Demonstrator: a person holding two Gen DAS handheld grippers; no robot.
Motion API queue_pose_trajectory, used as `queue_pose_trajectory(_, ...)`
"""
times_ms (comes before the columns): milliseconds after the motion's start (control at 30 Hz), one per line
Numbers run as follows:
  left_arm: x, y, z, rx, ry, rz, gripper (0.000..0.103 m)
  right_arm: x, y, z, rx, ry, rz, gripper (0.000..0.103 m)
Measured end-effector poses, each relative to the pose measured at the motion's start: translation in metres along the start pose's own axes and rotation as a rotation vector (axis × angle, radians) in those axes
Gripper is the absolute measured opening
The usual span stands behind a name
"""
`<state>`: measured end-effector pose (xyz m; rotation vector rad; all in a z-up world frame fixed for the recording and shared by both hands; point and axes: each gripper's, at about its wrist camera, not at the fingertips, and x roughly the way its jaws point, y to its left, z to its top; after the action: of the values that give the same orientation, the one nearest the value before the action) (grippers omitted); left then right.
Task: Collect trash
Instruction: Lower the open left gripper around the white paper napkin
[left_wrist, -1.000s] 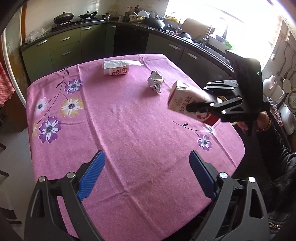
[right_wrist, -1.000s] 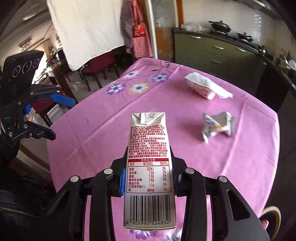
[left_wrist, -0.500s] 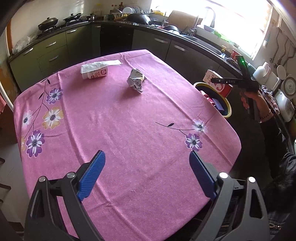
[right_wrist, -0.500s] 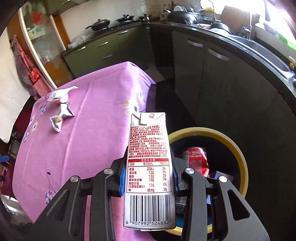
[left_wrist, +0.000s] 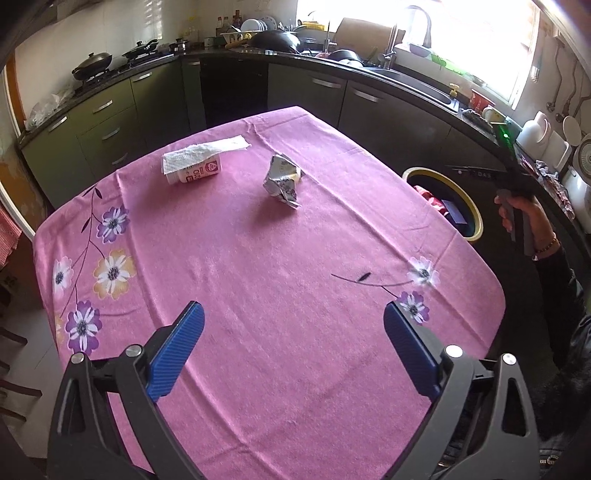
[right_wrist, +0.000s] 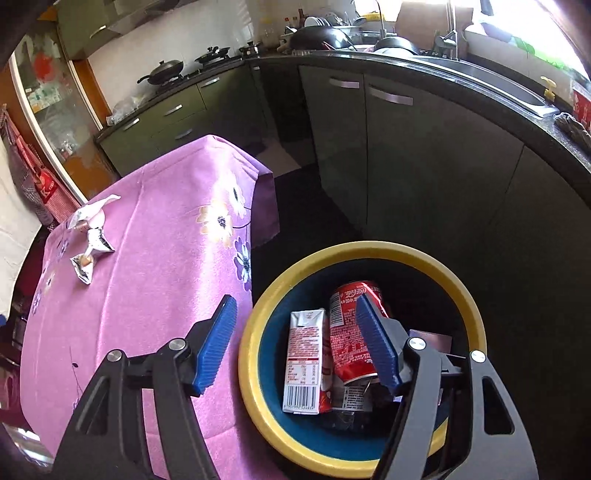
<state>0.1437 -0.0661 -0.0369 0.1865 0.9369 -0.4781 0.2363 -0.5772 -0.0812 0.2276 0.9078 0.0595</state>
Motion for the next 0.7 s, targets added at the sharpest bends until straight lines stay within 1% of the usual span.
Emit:
queue_pose_trajectory(100, 0.011, 0.012, 0.027, 0.044, -0.038, 0.005, 0.094, -0.007, 0.005, -0.006, -0.001, -0.012, 0.026, 0.071)
queue_pose_trajectory(167, 0.02, 0.02, 0.048, 0.092, -0.073, 0.041, 0.096, -0.005, 0.012, -0.008, -0.007, -0.006, 0.046, 0.072)
queue_pose_trajectory(233, 0.036, 0.027, 0.07, 0.142, -0.092, 0.075, 0.096, -0.004, 0.017, -0.009, -0.013, -0.005, 0.058, 0.072)
queue_pose_trajectory(333, 0.065, 0.036, 0.099, 0.192, -0.105, 0.098, 0.096, -0.004, 0.024, -0.013, -0.019, -0.004, 0.08, 0.072)
queue_pose_trajectory(433, 0.098, 0.044, 0.123, 0.24, -0.095, 0.115, 0.096, -0.001, 0.029, -0.015, -0.026, 0.006, 0.098, 0.072)
queue_pose_trajectory(600, 0.134, 0.054, 0.144, 0.278, -0.09, 0.107, 0.096, 0.004, 0.031, -0.021, -0.023, 0.031, 0.12, 0.073)
queue_pose_trajectory(700, 0.148, 0.054, 0.151, 0.328, -0.084, 0.125, 0.096, 0.009, 0.029, -0.025, -0.015, 0.048, 0.126, 0.073)
